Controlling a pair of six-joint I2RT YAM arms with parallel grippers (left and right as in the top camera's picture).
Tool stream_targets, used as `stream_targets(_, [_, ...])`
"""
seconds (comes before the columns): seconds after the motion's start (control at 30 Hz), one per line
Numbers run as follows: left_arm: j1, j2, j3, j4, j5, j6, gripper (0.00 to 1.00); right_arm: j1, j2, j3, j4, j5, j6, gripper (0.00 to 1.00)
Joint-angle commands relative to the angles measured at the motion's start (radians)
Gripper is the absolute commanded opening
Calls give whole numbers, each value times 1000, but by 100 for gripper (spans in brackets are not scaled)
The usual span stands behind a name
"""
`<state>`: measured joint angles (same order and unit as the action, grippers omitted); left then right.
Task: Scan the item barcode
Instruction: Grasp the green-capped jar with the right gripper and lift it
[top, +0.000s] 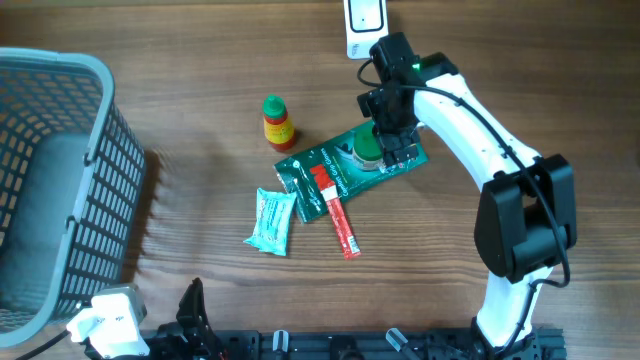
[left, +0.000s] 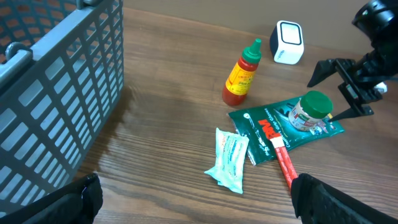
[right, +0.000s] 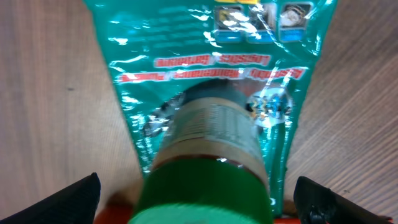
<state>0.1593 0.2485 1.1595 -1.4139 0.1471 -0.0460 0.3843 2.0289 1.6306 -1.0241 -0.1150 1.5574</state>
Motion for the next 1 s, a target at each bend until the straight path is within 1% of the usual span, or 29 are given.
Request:
stream_targets(0.0, [6, -3, -4, 2, 8, 2, 100, 26, -5, -23, 0, -12, 18, 86])
stream_targets(0.07, [6, -3, -4, 2, 8, 2, 100, 41, -5, -23, 5, 11, -41, 79])
stream_targets(0.17, [6, -3, -4, 2, 8, 2, 100, 53, -5, -23, 6, 18, -177, 61])
stream_targets(0.2, [6, -3, -4, 2, 8, 2, 100, 53, -5, -23, 5, 17, -222, 59])
stream_targets(0.23, [6, -3, -4, 2, 8, 2, 100, 53, -5, -23, 6, 17, -277, 57])
stream_targets(0.3, [6, -3, -4, 2, 8, 2, 100, 48, -6, -19, 7, 13, -459, 57])
stream_targets(0.37, [6, -3, -4, 2, 8, 2, 100, 39, -6, 4, -32, -19, -773, 53])
stream_targets(0.4, [6, -3, -4, 2, 8, 2, 100, 32, -6, 19, -70, -18, -899, 51])
stream_targets(0.47, [6, -3, -4, 2, 8, 2, 100, 19, -8, 42, -126, -13, -1086, 52])
stream_targets(0.5, [6, -3, -4, 2, 8, 2, 100, 11, -8, 53, -154, -13, -1173, 52])
stream_targets(0.53, [6, -3, -4, 2, 8, 2, 100, 5, -8, 60, -173, -12, -1231, 52])
stream_targets(0.6, [6, -3, -4, 2, 8, 2, 100, -6, -8, 68, -208, 14, -1313, 53])
stream_targets(0.67, [6, -3, -4, 2, 8, 2, 100, -7, -8, 68, -211, 17, -1403, 59])
stream_targets(0.73, [6, -3, -4, 2, 8, 2, 100, -3, -8, 68, -204, 18, -1518, 69])
stream_targets(0.8, [6, -3, -4, 2, 8, 2, 100, -2, -8, 68, -200, 18, -1561, 78])
stream_targets(0.83, [6, -3, -4, 2, 8, 2, 100, -2, -8, 68, -198, 18, -1559, 80])
stream_targets(0.87, [6, -3, -4, 2, 8, 2, 100, -2, -8, 68, -192, 26, -1537, 87])
stream_targets(0.9, [6, -3, -4, 2, 8, 2, 100, -2, -8, 71, -192, 37, -1495, 98])
stream_targets(0.93, [6, -3, -4, 2, 8, 2, 100, -2, -8, 86, -203, 44, -1432, 99])
stream_targets(0.97, [6, -3, -4, 2, 9, 2, 100, -2, -8, 103, -219, 43, -1400, 100])
